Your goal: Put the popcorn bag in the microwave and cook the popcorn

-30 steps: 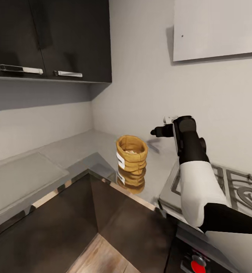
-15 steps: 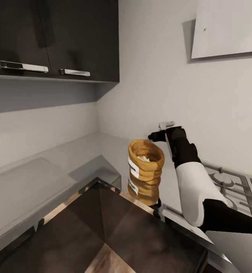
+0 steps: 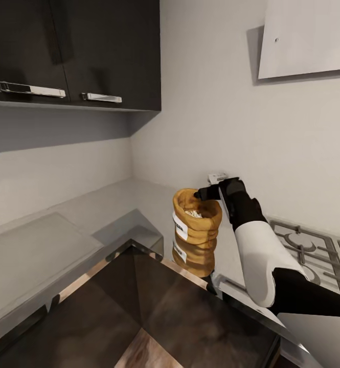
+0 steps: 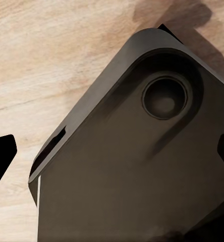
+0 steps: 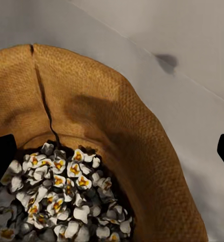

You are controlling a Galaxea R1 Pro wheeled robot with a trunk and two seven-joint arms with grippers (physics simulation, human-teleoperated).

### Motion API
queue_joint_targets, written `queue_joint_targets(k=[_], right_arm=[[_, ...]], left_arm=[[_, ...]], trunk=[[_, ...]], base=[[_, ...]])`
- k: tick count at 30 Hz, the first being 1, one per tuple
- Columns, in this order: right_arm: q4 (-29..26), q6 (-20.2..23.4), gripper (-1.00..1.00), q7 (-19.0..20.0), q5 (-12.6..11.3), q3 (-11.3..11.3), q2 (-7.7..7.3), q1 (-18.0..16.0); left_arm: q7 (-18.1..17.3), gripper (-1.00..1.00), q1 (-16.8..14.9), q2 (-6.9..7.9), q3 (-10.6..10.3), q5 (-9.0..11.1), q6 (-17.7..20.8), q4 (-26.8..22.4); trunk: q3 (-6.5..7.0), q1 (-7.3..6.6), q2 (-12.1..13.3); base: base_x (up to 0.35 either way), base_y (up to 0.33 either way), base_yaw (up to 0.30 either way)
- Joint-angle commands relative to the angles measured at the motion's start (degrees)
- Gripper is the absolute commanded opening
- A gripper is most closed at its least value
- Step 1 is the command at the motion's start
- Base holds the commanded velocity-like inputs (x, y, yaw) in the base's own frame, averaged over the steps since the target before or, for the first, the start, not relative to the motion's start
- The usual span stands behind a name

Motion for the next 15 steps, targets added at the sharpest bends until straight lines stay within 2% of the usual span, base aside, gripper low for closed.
queue_joint_targets(k=[1,9,11,15], right_arm=[[0.0,0.1,1.0,1.1,0.7,-0.3,0.08,0.0],[0.0,0.1,1.0,2.6,0.7,-0.3,-4.39,0.0],[0.0,0.1,1.0,2.6,0.6,-0.2,-5.03,0.0],[0.1,0.2,1.0,4.5,0.6,-0.2,-5.36,0.0]], left_arm=[[0.2,1.0,0.0,-0.01,0.0,0.0,0.0,-0.1],[0.2,1.0,0.0,-0.01,0.0,0.1,0.0,-0.1],[0.2,1.0,0.0,-0.01,0.0,0.1,0.0,-0.1],[0.2,1.0,0.0,-0.01,0.0,0.0,0.0,-0.1]], trunk=[[-0.06,0.0,0.0],[-0.06,0.0,0.0],[-0.06,0.0,0.0],[-0.06,0.0,0.0]], base=[[0.0,0.0,0.0],[0.0,0.0,0.0],[0.0,0.0,0.0],[0.0,0.0,0.0]])
